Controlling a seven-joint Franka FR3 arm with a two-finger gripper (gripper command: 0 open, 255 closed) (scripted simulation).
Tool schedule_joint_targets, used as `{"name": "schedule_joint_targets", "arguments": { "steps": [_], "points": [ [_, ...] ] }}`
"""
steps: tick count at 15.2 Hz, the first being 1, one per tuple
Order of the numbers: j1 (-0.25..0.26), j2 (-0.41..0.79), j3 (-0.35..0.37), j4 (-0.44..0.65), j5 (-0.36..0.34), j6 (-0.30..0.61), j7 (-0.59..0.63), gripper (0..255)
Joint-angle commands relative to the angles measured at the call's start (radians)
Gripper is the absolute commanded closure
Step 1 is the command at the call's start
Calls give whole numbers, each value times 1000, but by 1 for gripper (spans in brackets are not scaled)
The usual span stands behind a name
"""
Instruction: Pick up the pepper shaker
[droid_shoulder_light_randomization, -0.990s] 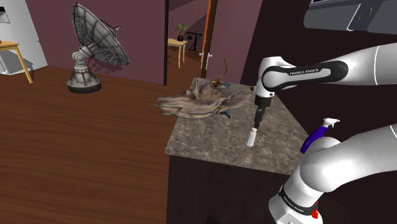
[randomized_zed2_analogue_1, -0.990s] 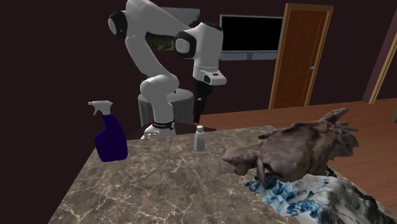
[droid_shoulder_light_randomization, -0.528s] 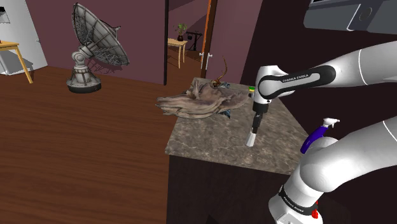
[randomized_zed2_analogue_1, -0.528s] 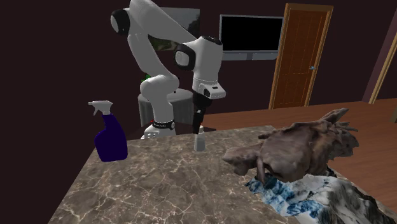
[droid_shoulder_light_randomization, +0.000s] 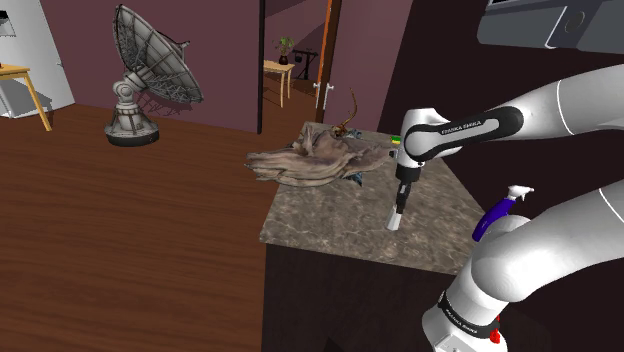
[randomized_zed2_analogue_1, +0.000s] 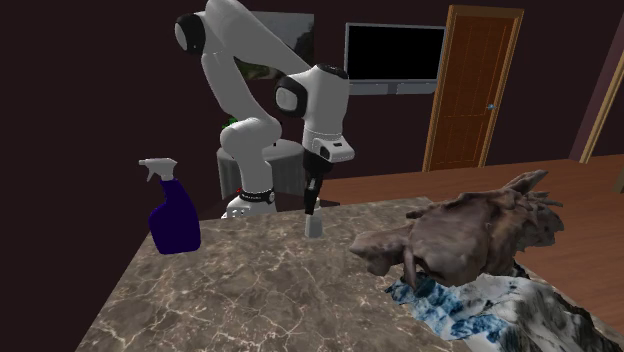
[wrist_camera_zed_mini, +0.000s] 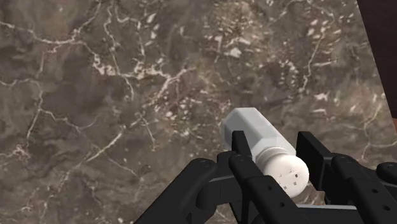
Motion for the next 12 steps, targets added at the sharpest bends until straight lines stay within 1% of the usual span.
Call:
{"name": "schedule_joint_targets", "arguments": {
  "steps": [1, 5, 12],
  "points": [
    [0, 0, 0, -1, 0, 0, 0, 255],
    [0, 1, -1, -1, 0, 0, -1, 255],
    [-2, -55, 23, 58, 9, -115, 1, 255]
  ]
}}
